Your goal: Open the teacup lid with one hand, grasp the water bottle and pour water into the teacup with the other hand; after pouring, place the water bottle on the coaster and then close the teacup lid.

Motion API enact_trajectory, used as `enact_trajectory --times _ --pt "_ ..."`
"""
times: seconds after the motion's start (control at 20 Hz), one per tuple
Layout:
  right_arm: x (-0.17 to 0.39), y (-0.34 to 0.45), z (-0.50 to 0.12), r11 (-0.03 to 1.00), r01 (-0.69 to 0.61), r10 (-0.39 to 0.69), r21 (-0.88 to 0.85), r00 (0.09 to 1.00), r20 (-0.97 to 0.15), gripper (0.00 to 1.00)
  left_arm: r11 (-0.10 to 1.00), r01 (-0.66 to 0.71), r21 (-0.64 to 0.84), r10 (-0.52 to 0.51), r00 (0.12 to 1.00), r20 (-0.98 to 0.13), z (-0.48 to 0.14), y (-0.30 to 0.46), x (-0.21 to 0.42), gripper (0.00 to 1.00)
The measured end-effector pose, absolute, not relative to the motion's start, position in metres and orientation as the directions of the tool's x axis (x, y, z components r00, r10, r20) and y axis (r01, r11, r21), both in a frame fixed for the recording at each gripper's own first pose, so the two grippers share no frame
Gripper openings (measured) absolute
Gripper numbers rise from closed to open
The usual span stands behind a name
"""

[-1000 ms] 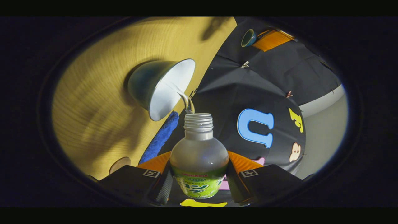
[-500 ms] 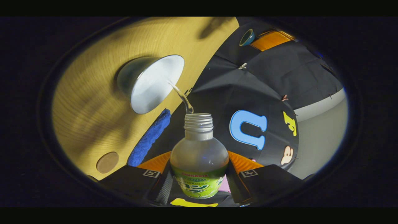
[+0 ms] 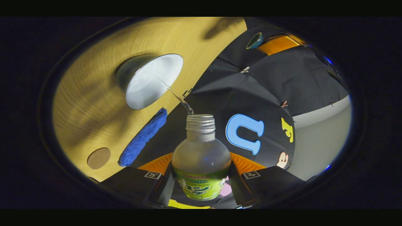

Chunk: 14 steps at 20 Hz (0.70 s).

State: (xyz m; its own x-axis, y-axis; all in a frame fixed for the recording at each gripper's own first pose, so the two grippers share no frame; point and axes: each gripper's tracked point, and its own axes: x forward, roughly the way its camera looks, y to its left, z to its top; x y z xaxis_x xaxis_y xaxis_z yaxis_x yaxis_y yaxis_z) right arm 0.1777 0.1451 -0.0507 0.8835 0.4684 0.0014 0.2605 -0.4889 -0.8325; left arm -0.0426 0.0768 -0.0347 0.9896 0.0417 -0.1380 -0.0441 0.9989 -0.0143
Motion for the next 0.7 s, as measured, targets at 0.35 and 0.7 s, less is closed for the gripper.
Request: enact_trajectory --times 0.35,0.7 --pt "0.18 0.152 -0.032 -0.504 0.311 0.487 -0.806 0.873 0.032 0.78 0.999 -0.043 -0.016 0.04 0.99 -0.137 -0.035 0.077 -0.044 0.29" --pt "0.181 0.153 -0.03 -0.521 0.334 0.495 -0.786 0.868 0.04 0.78 0.999 -0.04 -0.02 0.037 0.991 -0.131 -0.034 0.074 -0.046 0.29"
